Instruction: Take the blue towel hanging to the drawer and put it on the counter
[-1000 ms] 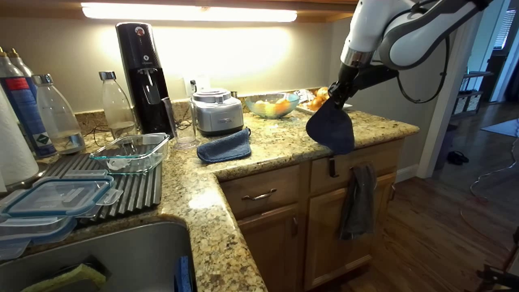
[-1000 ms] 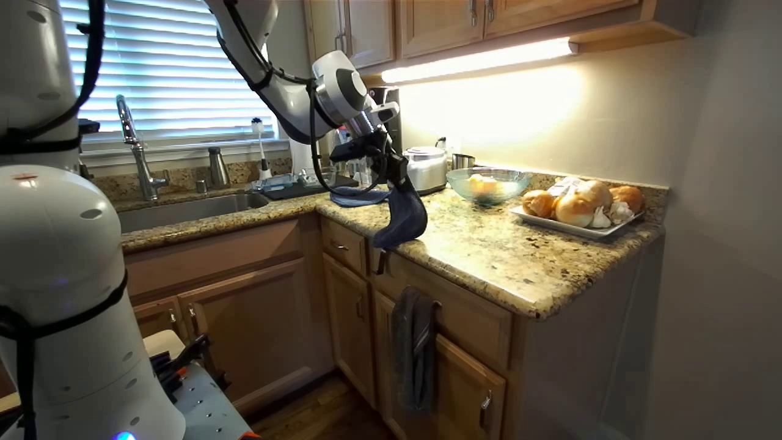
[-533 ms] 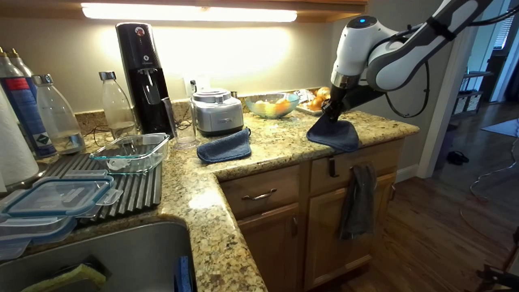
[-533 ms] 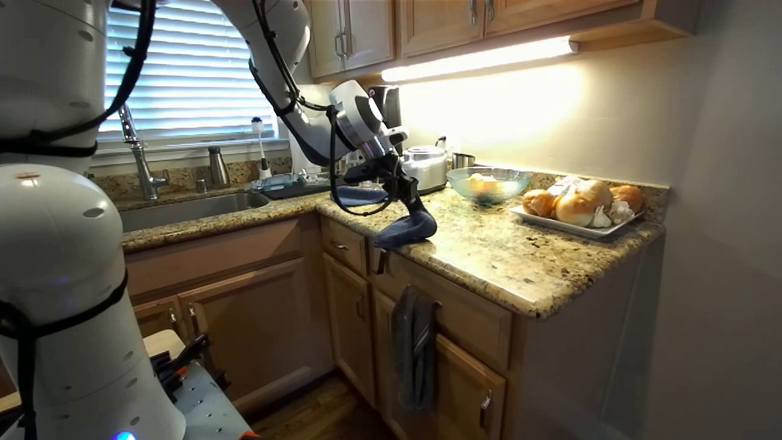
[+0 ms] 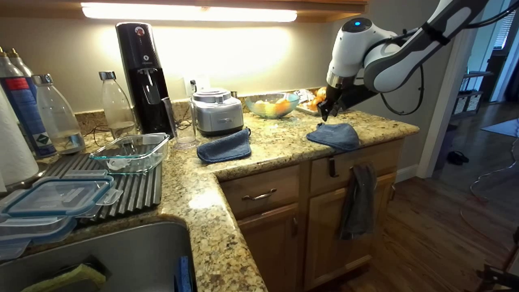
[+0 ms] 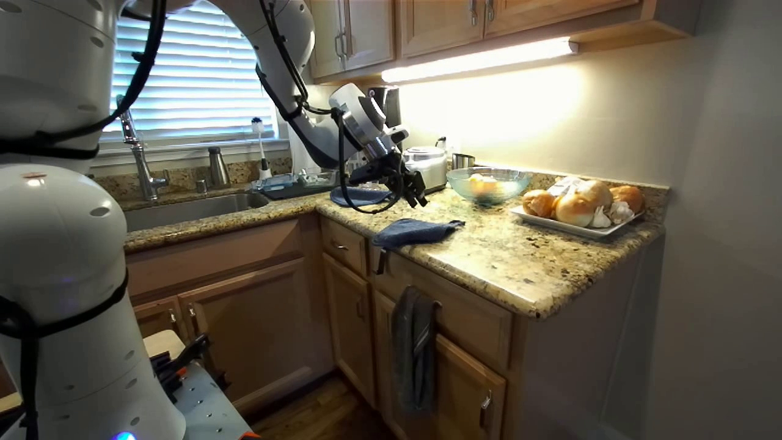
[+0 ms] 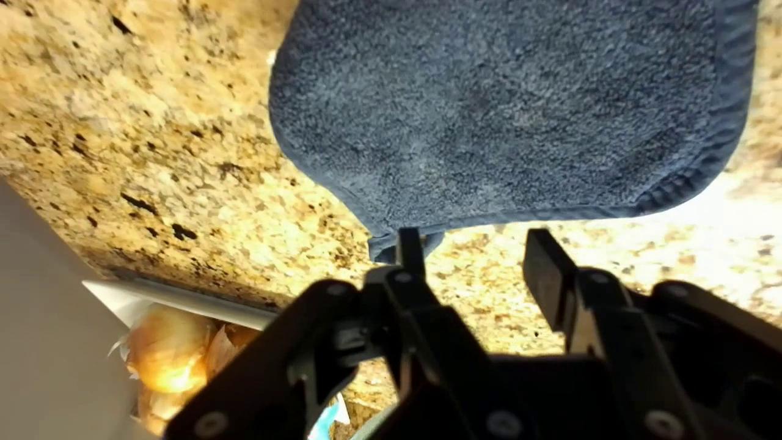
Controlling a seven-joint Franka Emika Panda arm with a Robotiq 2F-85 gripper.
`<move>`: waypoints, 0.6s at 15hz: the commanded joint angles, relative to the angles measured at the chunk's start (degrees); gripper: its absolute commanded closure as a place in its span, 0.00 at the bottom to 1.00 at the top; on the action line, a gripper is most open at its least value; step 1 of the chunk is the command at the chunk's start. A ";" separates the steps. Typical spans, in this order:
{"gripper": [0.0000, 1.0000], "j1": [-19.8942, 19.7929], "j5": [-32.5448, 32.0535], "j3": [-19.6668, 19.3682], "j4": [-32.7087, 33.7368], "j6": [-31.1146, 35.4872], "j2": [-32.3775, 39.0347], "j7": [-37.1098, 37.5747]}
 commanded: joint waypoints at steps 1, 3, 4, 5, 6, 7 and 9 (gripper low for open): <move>0.22 0.51 0.42 0.18 -1.84 -1.28 -2.96 0.25; 0.09 -0.66 5.75 2.31 -3.77 -2.00 -4.68 -4.29; 0.03 -1.40 9.69 3.60 -4.96 -1.62 -5.54 -7.88; 0.01 -1.54 13.66 4.41 -6.10 -1.99 -6.60 -11.20; 0.00 -1.71 18.24 5.28 -7.26 -2.34 -7.74 -15.10; 0.00 -1.74 22.60 5.95 -8.24 -2.63 -8.72 -18.84; 0.00 -1.28 29.09 6.48 -9.88 -3.92 -10.81 -24.29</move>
